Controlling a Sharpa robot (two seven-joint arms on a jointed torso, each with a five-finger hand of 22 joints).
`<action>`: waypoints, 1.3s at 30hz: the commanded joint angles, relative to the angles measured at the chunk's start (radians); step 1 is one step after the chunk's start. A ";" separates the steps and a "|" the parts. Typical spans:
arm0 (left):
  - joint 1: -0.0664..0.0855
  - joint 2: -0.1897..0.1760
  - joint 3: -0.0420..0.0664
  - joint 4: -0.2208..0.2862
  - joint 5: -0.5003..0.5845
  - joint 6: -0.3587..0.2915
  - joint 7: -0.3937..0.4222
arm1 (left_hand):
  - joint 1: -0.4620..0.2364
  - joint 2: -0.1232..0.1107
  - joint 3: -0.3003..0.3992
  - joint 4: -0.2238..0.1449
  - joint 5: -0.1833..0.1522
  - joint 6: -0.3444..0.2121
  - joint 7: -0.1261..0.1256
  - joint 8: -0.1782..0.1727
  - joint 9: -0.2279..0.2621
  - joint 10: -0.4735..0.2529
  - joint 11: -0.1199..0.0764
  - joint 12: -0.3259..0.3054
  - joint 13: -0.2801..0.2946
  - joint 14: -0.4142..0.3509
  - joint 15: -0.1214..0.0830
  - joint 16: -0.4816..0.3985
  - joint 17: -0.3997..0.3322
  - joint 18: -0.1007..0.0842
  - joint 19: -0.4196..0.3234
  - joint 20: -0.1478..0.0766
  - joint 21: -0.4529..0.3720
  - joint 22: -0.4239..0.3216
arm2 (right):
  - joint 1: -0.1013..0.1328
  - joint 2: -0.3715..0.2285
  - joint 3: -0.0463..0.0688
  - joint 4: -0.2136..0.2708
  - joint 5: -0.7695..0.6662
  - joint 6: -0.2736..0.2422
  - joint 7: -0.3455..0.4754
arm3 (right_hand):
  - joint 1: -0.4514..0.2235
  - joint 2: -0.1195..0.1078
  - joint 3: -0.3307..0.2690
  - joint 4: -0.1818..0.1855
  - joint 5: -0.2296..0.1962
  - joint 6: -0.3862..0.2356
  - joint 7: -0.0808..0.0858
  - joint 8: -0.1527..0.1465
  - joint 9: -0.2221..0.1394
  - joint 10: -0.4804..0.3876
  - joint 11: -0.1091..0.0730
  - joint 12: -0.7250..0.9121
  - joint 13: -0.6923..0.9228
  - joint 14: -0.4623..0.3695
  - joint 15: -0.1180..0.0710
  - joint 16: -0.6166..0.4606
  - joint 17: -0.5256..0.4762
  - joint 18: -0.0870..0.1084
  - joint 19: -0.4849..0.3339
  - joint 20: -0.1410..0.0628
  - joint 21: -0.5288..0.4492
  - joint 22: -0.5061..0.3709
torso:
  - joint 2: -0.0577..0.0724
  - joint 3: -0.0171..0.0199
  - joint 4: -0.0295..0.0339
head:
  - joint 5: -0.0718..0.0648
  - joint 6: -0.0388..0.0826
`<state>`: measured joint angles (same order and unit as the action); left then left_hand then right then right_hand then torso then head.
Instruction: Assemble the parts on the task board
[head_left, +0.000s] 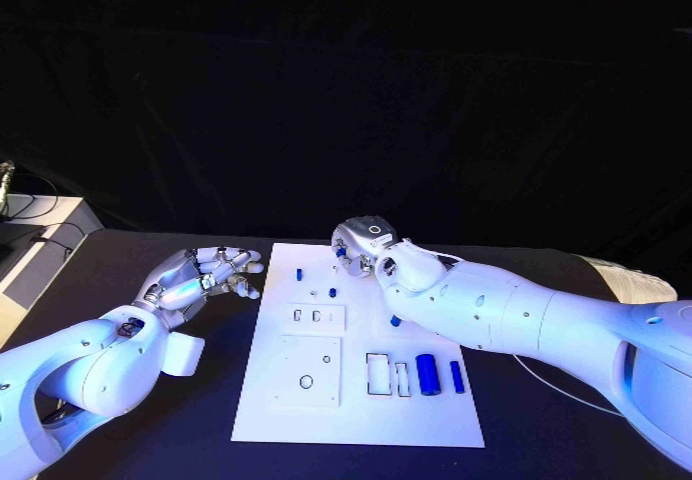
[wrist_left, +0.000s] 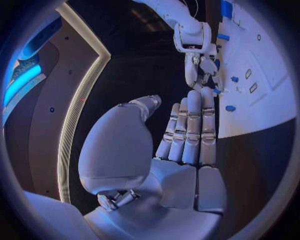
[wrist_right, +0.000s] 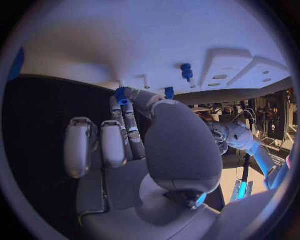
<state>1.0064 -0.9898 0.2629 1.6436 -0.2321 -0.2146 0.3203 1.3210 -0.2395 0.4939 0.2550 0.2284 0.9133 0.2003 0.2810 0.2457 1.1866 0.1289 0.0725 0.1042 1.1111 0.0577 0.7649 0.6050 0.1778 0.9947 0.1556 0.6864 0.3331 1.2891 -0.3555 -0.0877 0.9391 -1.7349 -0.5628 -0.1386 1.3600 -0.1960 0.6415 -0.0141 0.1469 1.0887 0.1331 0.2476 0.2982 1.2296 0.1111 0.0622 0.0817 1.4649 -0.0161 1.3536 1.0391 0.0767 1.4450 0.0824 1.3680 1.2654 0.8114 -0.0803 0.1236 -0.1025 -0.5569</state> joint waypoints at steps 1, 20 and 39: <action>0.001 0.001 0.002 0.003 -0.004 0.017 0.002 | -0.008 0.001 -0.007 0.000 -0.003 -0.009 0.000 0.004 0.001 -0.008 0.000 -0.002 0.001 -0.006 0.001 0.007 0.002 0.001 -0.006 -0.001 0.004 0.002 | -0.001 0.002 0.000 -0.004 -0.002 -0.001 0.008 | 0.009 0.010 0.002 -0.005 0.002 -0.003 0.003 0.004 0.001 0.054 -0.047 0.003 0.022 0.017 -0.002 0.006 0.000 -0.015 0.006 0.000 0.003 0.002 | 0.003 -0.0001 -0.0009 | 0.001 0.000; 0.001 0.002 0.005 0.003 -0.005 0.021 -0.002 | -0.009 0.001 -0.009 0.000 -0.004 -0.011 0.000 0.004 0.001 -0.009 0.001 -0.002 0.001 -0.008 0.002 0.008 0.002 0.001 -0.008 -0.001 0.006 0.003 | -0.001 0.021 0.000 -0.032 0.004 0.014 0.024 | -0.005 0.000 0.009 -0.007 -0.005 -0.024 0.011 -0.006 0.006 0.030 -0.039 -0.002 0.018 0.013 0.005 0.006 -0.010 -0.014 0.000 0.005 -0.002 -0.003 | 0.010 -0.0041 0.0008 | 0.004 0.003; 0.001 0.002 0.006 0.000 -0.005 0.020 -0.005 | -0.010 0.003 -0.012 -0.001 -0.004 -0.014 0.001 0.003 0.002 -0.013 0.002 -0.003 0.001 -0.010 0.003 0.010 0.003 0.001 -0.011 0.000 0.009 0.005 | 0.000 0.009 0.000 -0.030 0.029 -0.020 0.045 | -0.022 -0.049 0.006 -0.007 -0.026 -0.141 0.045 -0.088 -0.001 -0.210 0.010 -0.003 -0.019 -0.020 0.045 -0.040 -0.133 0.020 -0.075 0.044 -0.128 -0.162 | 0.011 -0.0045 -0.0004 | 0.007 0.003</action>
<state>1.0066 -0.9889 0.2679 1.6418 -0.2341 -0.2114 0.3121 1.3211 -0.2395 0.4883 0.2552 0.2284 0.9059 0.2002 0.2810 0.2467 1.1792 0.1287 0.0725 0.1048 1.1076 0.0612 0.7686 0.6068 0.1778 0.9876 0.1553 0.6909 0.3364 1.2892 -0.3444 -0.0881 0.9048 -1.7102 -0.5676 -0.1076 1.3332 -0.2387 0.6492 -0.0205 0.1238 0.9523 0.1763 0.1638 0.2977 1.0225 0.1215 0.0619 0.0630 1.4452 0.0218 1.3187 0.9063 0.0768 1.3728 0.1255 1.2420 1.1047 0.8220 -0.0848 0.1225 -0.0964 -0.5538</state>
